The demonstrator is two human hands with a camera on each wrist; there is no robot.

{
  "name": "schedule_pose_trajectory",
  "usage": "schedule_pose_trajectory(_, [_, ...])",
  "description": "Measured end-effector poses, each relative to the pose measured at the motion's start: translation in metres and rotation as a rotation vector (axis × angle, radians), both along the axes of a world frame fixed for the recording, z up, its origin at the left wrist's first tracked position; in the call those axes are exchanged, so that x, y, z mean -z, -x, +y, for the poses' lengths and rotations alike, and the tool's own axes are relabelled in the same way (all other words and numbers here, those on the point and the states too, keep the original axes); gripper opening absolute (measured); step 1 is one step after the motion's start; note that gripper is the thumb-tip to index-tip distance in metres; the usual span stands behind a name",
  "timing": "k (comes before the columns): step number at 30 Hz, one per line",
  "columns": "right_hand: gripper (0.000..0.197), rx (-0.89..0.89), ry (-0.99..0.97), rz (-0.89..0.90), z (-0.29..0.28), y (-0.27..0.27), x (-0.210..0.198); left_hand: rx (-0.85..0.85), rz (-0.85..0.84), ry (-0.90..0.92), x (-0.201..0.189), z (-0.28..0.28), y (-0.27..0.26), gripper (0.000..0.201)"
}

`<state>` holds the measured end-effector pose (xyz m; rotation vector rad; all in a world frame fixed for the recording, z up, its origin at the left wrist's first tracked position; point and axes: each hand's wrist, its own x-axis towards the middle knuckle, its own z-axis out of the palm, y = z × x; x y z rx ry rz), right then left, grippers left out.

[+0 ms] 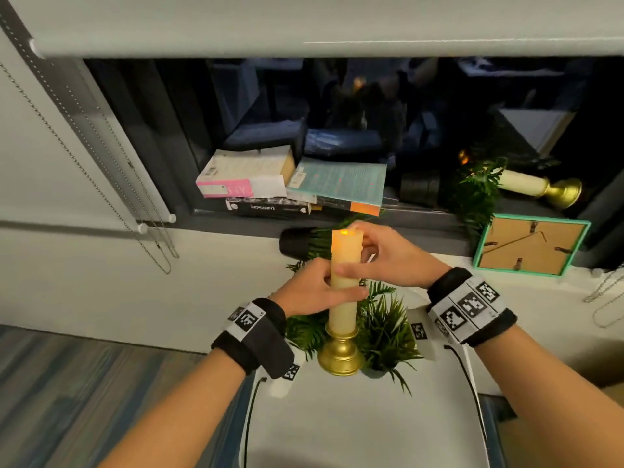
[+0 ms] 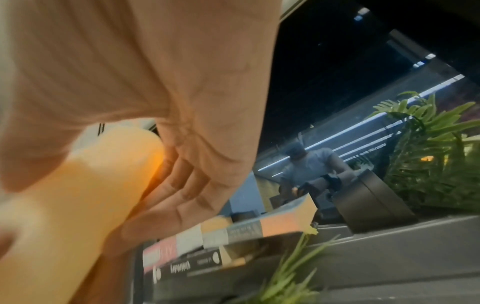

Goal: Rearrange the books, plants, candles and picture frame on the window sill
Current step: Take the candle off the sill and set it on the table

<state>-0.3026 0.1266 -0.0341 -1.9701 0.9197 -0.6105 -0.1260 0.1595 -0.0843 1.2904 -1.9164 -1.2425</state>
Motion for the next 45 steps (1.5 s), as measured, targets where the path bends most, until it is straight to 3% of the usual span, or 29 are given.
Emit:
schedule_pose_trajectory(7, [0.041,-0.206,-0.068,0.304,0.020,-0.004,0.029,-0.055,-0.330,-0.049,0.050,0.037,-0.003,0.042])
schedule_pose_trajectory(13, [0.040,-0.172,-0.188,0.287,0.015,0.001,0.033,0.032,-0.519,-0.037,0.083,0.057,-0.001,0.038])
schedule_pose_trajectory(20, [0.033,-0.062,-0.093,0.242,0.003,0.003,0.033,0.087,-0.535,0.016,0.088,0.061,-0.004,0.046])
schedule_pose_trajectory(30, [0.022,0.007,-0.045,0.248,-0.012,-0.005,0.024,0.179,-0.404,0.045,0.036,0.037,-0.024,0.051])
schedule_pose_trajectory(33, [0.018,0.035,-0.026,0.249,-0.018,-0.005,0.022,0.124,-0.294,0.023,0.022,0.022,-0.034,0.042])
schedule_pose_trajectory(37, [0.009,0.177,0.036,0.234,-0.032,-0.002,0.024,-0.045,-0.260,0.143,0.005,-0.010,-0.050,0.023])
schedule_pose_trajectory(40, [0.016,0.440,0.026,0.202,-0.057,0.004,0.028,-0.174,-0.339,0.270,-0.005,-0.046,-0.057,0.011])
schedule_pose_trajectory(43, [0.030,0.704,-0.057,0.159,-0.086,0.010,0.032,-0.304,-0.495,0.360,-0.011,-0.080,-0.061,0.019])
schedule_pose_trajectory(45, [0.043,0.761,-0.103,0.187,-0.093,0.010,0.033,-0.396,-0.591,0.430,-0.012,-0.091,-0.066,0.029])
